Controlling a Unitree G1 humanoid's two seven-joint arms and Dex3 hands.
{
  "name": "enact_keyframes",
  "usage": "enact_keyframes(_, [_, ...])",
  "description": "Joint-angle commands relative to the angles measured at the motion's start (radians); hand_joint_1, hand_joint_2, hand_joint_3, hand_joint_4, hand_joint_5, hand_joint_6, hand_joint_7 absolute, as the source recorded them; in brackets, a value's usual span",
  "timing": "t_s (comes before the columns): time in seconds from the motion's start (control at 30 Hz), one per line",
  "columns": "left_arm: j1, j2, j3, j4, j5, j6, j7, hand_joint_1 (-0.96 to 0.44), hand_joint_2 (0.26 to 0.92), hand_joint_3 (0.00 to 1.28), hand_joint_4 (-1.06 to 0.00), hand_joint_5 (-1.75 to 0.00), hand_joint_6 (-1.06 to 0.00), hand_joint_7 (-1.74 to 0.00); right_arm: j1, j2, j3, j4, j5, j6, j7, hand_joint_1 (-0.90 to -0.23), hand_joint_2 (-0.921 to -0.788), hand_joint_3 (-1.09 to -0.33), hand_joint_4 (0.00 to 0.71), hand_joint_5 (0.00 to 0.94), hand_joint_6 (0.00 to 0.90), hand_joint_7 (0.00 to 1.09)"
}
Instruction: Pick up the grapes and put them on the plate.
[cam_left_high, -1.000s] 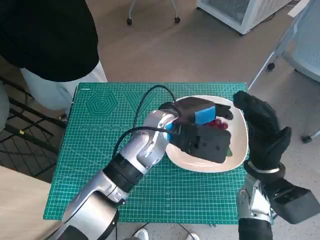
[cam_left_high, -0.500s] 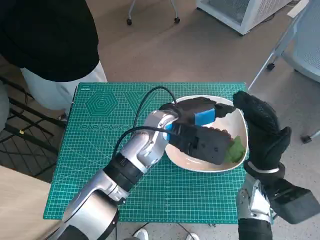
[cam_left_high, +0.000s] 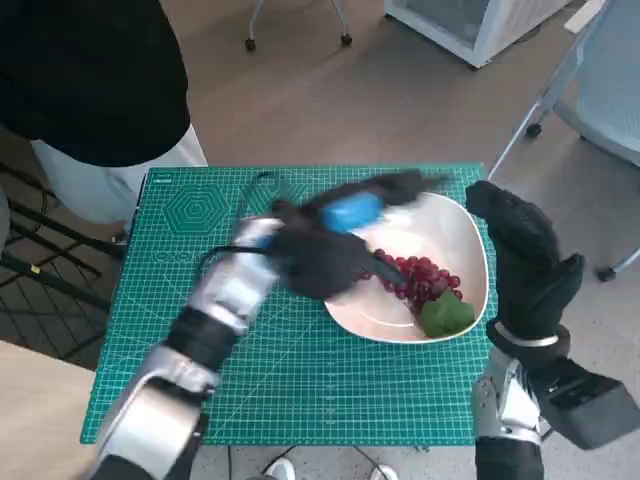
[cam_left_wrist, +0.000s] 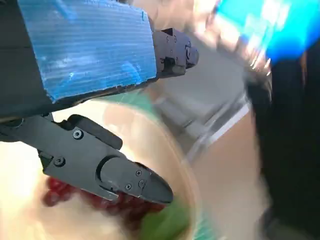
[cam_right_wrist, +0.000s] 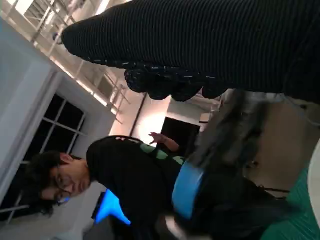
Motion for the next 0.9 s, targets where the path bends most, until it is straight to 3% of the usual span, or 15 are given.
enact_keyframes(0.03, [0.109,-0.056,0.171,0.014,-0.256,-0.073,-0.073,-0.57,0.918,0.12,-0.01,0.0,-0.14,-0.03,0.022,0.013,0.007,-0.005,-0.01,0.017,-0.018,-0.68,-0.921,-0.671,0.382,0.006,0.167,0.3])
enact_keyframes(0.17, [0.17,-0.088,0.261,-0.01,-0.408,-0.098,-0.143,-0.61,0.92,0.2,-0.01,0.0,-0.12,-0.02,0.021,0.019,0.014,-0.012,-0.02,0.021,-0.029,-0.68,-0.921,-0.672,0.383,0.006,0.168,0.3])
enact_keyframes(0.43, [0.27,-0.093,0.345,-0.051,-0.522,-0.173,-0.214,-0.69,0.921,0.32,0.0,0.0,-0.08,0.0,0.014,0.023,0.027,-0.013,-0.031,0.032,-0.044,-0.685,-0.921,-0.675,0.379,0.004,0.165,0.3])
enact_keyframes(0.9, [0.402,-0.12,0.369,-0.215,-0.566,-0.154,-0.196,-0.73,0.921,0.36,0.0,0.0,-0.08,-0.01,0.004,0.022,0.041,-0.013,-0.037,0.049,-0.042,-0.696,-0.921,-0.681,0.373,0.0,0.152,0.31])
